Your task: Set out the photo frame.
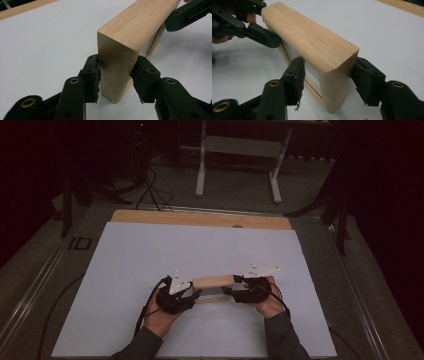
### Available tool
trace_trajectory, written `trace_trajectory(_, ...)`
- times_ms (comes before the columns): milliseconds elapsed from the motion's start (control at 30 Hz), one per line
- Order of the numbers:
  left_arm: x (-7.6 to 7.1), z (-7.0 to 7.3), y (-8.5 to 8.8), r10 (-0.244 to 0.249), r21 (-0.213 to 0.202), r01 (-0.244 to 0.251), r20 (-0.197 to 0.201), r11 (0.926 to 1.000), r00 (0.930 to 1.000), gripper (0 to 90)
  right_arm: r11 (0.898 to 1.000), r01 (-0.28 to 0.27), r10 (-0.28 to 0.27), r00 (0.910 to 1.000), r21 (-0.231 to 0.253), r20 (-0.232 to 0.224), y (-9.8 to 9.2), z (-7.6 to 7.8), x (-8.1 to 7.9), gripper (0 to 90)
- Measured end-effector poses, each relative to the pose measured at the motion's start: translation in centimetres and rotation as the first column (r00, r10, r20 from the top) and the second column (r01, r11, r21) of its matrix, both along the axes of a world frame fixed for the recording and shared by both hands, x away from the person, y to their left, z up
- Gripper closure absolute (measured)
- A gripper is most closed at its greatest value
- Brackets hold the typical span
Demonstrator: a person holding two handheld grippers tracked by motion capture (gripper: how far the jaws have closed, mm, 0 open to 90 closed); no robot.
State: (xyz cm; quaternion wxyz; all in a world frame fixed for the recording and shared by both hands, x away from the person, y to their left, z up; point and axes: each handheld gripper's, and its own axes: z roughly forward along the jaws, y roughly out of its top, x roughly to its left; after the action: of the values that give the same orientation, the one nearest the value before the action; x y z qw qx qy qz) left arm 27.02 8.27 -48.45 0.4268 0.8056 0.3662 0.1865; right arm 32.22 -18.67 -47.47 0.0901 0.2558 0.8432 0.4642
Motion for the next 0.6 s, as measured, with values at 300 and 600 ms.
trace_trajectory(300, 0.2, 0.1, 0.2, 0.007, -0.005, -0.007, -0.006, 1.0000, 1.0000, 58.7, 0.999, 0.023, -0.022, 0.9989, -0.024, 0.042, 0.6, 0.1, -0.2, 46.7)
trace_trajectory(600, 0.6, 0.2, 0.7, 0.025, -0.006, -0.025, -0.010, 0.9997, 0.9996, 58.5, 0.998, 0.059, -0.058, 0.9968, -0.015, 0.056, 1.5, -0.1, -0.2, 46.6)
